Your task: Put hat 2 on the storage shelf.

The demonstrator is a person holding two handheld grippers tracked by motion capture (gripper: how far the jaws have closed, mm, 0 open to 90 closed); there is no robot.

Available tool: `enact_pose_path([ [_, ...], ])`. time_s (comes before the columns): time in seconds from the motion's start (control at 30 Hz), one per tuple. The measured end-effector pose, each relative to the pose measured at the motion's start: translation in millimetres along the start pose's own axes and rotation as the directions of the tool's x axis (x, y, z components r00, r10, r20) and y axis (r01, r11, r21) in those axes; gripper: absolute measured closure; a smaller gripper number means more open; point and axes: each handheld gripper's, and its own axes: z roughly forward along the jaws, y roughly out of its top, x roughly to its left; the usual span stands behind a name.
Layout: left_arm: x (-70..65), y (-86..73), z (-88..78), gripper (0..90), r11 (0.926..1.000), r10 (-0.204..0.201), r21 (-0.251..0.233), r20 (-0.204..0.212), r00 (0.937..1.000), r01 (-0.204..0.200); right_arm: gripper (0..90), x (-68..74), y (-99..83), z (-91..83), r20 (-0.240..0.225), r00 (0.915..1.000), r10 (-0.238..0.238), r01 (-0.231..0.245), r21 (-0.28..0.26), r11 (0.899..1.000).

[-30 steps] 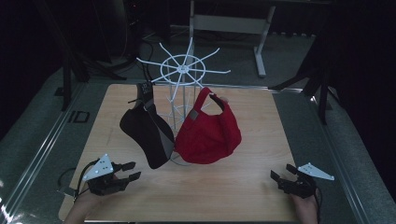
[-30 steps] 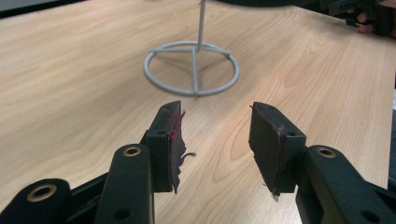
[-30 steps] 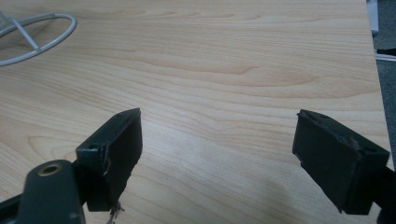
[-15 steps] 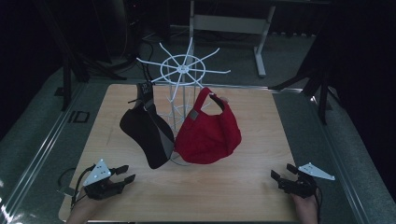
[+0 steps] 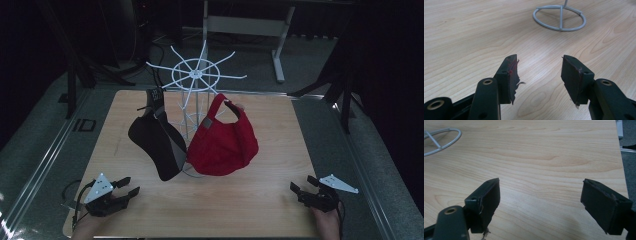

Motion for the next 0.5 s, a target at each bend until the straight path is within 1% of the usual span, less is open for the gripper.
enact_pose_path([
  [0.13,-0.8,-0.4,1.0,47.7,1.0000,0.003,0.002,-0.003,1.0000,-0.003,15.8,-0.2,0.1,0.7,0.003,1.0000,0.003,-0.003,0.005,1.000],
  [0.2,-0.9,-1.0,1.1,47.7,1.0000,-0.004,0.003,0.008,1.0000,0.004,15.8,-0.6,0.2,0.8,0.001,1.0000,0.005,-0.005,0.005,1.000],
  [0.27,-1.0,-1.3,1.2,47.7,1.0000,-0.009,0.002,0.008,0.9999,0.009,15.8,-1.0,0.2,0.8,0.001,1.0000,0.006,-0.006,0.003,1.000],
  [0.5,-1.5,-1.9,1.8,47.7,1.0000,-0.004,0.006,0.015,0.9999,0.004,15.8,-1.0,0.2,0.9,0.002,1.0000,0.006,-0.006,0.004,1.000],
])
